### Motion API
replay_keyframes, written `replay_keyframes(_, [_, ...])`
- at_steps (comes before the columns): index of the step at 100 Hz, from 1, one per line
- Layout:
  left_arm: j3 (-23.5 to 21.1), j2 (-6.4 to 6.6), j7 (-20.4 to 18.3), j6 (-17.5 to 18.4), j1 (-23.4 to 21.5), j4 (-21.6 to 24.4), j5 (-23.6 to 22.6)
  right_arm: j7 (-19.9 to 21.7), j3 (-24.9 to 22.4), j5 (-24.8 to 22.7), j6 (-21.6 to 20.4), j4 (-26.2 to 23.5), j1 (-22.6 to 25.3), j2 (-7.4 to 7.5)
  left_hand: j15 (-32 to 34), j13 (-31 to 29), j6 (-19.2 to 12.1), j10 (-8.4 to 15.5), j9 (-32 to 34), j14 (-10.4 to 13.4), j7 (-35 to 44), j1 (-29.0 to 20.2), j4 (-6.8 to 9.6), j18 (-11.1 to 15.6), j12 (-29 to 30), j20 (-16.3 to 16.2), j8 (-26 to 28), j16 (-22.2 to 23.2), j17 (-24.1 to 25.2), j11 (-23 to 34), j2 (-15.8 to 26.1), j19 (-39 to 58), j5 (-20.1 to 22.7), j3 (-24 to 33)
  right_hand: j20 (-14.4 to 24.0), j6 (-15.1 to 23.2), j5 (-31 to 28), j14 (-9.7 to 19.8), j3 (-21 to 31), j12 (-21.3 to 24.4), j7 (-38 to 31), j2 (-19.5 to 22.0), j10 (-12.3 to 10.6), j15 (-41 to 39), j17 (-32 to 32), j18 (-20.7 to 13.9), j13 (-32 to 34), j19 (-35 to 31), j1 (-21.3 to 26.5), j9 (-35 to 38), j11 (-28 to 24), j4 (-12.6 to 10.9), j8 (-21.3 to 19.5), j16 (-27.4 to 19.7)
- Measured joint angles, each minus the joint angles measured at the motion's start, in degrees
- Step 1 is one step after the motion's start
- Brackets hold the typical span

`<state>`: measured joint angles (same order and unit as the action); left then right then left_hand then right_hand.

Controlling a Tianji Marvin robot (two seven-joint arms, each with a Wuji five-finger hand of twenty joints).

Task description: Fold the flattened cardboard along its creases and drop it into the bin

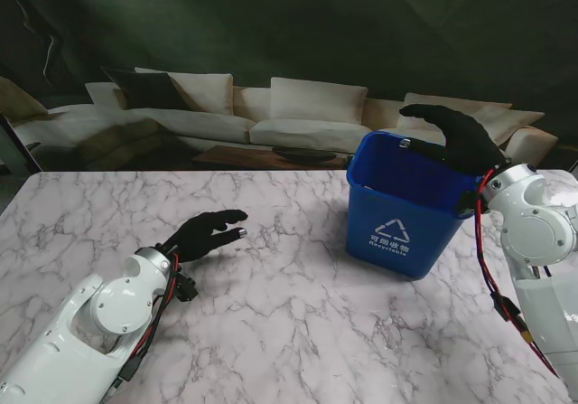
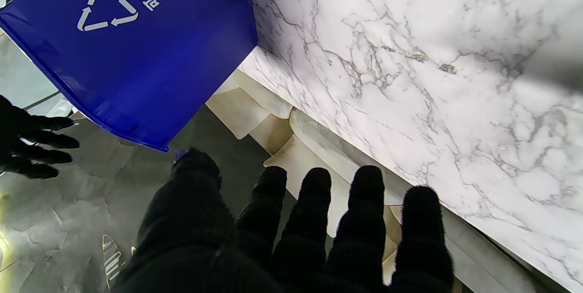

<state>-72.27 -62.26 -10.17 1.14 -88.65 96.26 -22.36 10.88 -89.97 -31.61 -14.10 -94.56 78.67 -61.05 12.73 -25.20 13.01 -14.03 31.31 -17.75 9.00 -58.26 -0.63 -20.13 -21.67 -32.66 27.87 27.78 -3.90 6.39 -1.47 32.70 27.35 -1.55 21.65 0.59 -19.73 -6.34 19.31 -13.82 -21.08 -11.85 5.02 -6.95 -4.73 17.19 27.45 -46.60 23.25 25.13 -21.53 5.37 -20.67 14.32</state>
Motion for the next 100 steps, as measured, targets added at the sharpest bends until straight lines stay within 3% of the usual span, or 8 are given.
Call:
replay_keyframes(29, [0.95, -0.26, 1.37, -1.33, 1.15, -0.66, 1.19, 4.58, 0.63, 6.4, -2.11, -11.11, 1.38, 0.77, 0.0, 0.0, 0.01, 0.0, 0.0, 0.0, 0.0, 0.0, 0.0, 0.0, 0.0, 0.02, 0.0, 0.0, 0.42, 0.0, 0.91, 0.0, 0.0, 0.0, -0.01, 0.08, -0.26, 0.02, -1.45, 0.0, -0.04, 2.0, -0.02, 0.0, -0.58, 0.1, 0.89, -0.05, 0.1, 0.21, -0.12, -0.6, -0.11, 0.0])
replay_keyframes(59, [2.27, -1.67, 9.47, 1.1, 1.27, -0.88, 2.01, 5.39, 13.95, 12.45, -0.39, -14.04, -2.58, 1.21, 0.08, 1.23, 0.29, 0.0, 0.0, 0.05, 0.22, 0.0, 0.0, 0.0, -0.06, 0.02, 0.65, 0.42, 0.73, 0.0, 1.53, 0.0, 0.41, 0.0, 0.03, 0.09, -0.62, 0.47, -3.29, 0.53, -0.03, 4.2, -0.03, 0.0, -1.57, 0.14, 1.68, -0.67, 0.1, 2.0, -0.56, -1.15, -0.12, 0.0])
replay_keyframes(67, [2.47, -2.14, 10.98, 1.37, 1.03, -0.89, 1.92, 3.91, 18.12, 13.13, 0.04, -13.86, -3.4, 0.85, -0.05, 2.28, 0.53, 0.0, 0.0, 0.11, 0.63, 0.0, 0.0, 0.0, -0.06, 0.03, 0.71, 0.42, 1.22, 0.0, 1.55, 0.0, 1.37, 0.0, 0.03, 0.1, -1.11, 0.47, -3.75, 0.54, -0.05, 4.81, -0.01, 0.0, -2.0, 0.14, 2.36, -1.24, 0.12, 2.55, -0.54, -1.18, -0.13, 0.0])
replay_keyframes(77, [3.06, -2.68, 13.36, 1.37, 0.8, -1.12, 2.63, -1.18, 24.19, 15.92, 0.59, -11.94, -4.07, -0.12, -0.09, 2.28, 0.54, 0.0, 0.0, 0.23, 0.78, 0.0, 0.0, 0.0, -0.07, 0.03, 0.92, 0.42, 1.25, 0.0, 1.59, 0.0, 1.37, 0.0, 0.03, 0.1, -1.12, 0.47, -3.82, 0.54, -0.05, 4.81, -0.01, 0.0, -2.13, 0.14, 2.39, -1.32, 0.11, 3.19, -0.16, -1.19, -0.13, 0.0])
replay_keyframes(100, [4.49, -3.18, 13.91, 0.77, 0.99, -2.89, 2.44, -6.66, 34.82, 18.65, 2.34, -0.47, -5.46, -3.64, 0.23, 2.19, 0.6, 0.0, 0.0, 0.46, 1.24, 0.0, 0.0, 0.0, -3.8, 0.02, 2.19, 1.82, 1.26, 1.64, 2.24, 1.44, 2.25, 0.0, 0.04, 0.1, -1.12, 0.47, -4.95, 0.54, -0.05, 6.4, 0.02, 0.0, -2.13, 0.14, 2.39, -1.89, 0.7, 3.15, -0.13, -1.46, -0.17, 0.0])
